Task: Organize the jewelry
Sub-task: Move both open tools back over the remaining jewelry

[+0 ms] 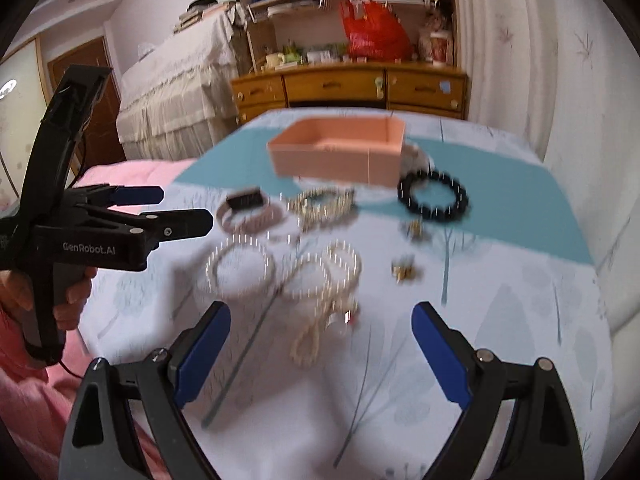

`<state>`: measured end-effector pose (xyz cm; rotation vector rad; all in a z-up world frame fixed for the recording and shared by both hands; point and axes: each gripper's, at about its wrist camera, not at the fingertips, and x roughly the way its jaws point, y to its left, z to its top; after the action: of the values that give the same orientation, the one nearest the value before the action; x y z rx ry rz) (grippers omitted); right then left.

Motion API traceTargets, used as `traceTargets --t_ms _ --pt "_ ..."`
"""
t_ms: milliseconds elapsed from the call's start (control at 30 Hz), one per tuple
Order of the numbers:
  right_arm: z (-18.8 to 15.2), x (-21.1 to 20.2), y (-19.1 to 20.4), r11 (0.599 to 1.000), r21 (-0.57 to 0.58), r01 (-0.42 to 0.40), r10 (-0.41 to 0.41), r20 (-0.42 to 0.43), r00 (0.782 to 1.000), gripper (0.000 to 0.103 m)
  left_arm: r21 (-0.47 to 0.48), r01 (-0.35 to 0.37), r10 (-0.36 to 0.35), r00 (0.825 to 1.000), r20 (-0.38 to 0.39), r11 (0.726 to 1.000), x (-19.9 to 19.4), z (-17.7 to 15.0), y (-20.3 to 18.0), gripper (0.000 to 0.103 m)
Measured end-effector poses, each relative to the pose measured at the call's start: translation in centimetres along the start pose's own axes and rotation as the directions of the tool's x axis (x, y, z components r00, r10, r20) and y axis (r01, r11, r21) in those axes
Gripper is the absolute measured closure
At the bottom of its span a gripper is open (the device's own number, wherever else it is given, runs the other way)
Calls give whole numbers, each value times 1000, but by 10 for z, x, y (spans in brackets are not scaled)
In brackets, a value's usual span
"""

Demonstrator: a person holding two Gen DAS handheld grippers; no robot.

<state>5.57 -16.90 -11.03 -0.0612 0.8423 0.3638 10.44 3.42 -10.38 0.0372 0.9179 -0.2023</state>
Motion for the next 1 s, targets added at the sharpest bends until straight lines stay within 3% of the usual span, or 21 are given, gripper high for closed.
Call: traceTargets --t_ms 167,233,567,767,1000 --pt "-16 6 5 999 -29 32 -33 -55 998 11 39 24 -21 998 -61 999 16 -16 -9 1" --pt "-18 11 4 999 -21 42 -44 -90 995 11 66 5 0 997 -74 998 23 -18 -14 1" --pt "-10 21 -21 988 91 122 -107 -158 982 12 142 -6 16 997 -71 990 38 -14 -36 1" --pt "-10 22 -30 984 118 137 -112 -195 974 16 143 -54 64 995 -70 988 43 -17 -36 1" --pt "-4 30 -33 984 107 142 -117 -209 971 24 62 -2 9 994 -108 998 52 -15 -24 1"
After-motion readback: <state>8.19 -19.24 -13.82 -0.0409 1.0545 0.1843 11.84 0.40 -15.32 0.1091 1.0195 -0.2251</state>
